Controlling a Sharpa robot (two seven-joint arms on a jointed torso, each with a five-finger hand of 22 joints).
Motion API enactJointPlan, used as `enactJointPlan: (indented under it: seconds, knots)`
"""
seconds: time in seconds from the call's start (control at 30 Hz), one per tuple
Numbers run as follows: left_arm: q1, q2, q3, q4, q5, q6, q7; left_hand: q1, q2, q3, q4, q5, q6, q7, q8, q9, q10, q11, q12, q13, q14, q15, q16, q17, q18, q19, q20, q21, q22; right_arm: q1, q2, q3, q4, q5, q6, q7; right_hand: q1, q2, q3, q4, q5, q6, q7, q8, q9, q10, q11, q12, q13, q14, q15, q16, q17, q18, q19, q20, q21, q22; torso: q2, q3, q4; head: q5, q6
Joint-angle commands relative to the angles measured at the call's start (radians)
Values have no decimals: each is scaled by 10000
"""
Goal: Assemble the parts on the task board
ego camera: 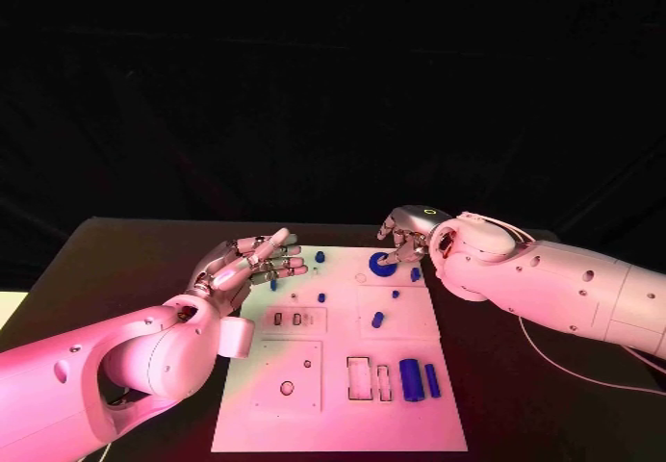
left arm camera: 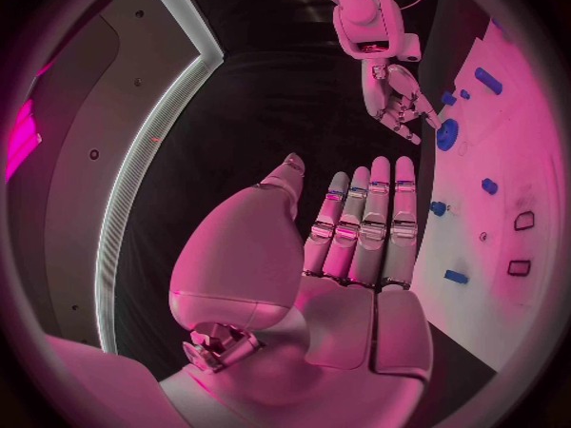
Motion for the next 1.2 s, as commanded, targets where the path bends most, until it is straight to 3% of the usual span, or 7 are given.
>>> enactJointPlan:
  seconds: [0.03,0.57,1.0,1.2]
  knots:
    - [10,20,7,11,23,210,49,52,80,8,-55,38,47,-2,-44,-12,63,-20,-68,4,52,5,-37,19,125,86,-14,-69,-18,-41,50,-4,-84,-146,722,-245,143,6,16,74,22,-50,36,53,8,-58,4,51,57,421,69,59,16,-208,13,29,52,15,4,-6,-5,23,-25]
    - [9,7,7,1,24,214,45,52,80,8,-55,38,47,-2,-44,-12,63,-20,-68,4,52,5,-37,19,125,86,-14,-69,-18,-115,61,-9,-156,-173,1018,-111,310,133,1,228,226,187,-27,196,47,38,-41,597,697,430,38,174,153,-224,22,15,167,163,10,0,-17,7,-31]
    - [8,42,7,-6,24,195,56,51,85,4,-64,39,48,-3,-54,-13,65,-20,-79,4,56,4,-46,20,125,89,-14,-75,-24,-196,289,-14,-431,-166,1163,65,534,548,239,247,304,584,-116,357,82,157,-134,904,1103,440,-32,263,259,-241,45,-41,279,306,13,-1,17,1,-85]
    - [7,39,7,-25,24,193,46,55,91,2,-77,39,40,-4,-70,-16,58,-20,-94,2,59,4,-54,22,126,93,-14,-80,-30,-246,335,-16,-500,-180,1243,87,694,733,456,185,127,808,-155,408,88,281,-176,1115,1366,452,-70,327,344,-255,75,-76,344,400,5,-1,9,17,-124]
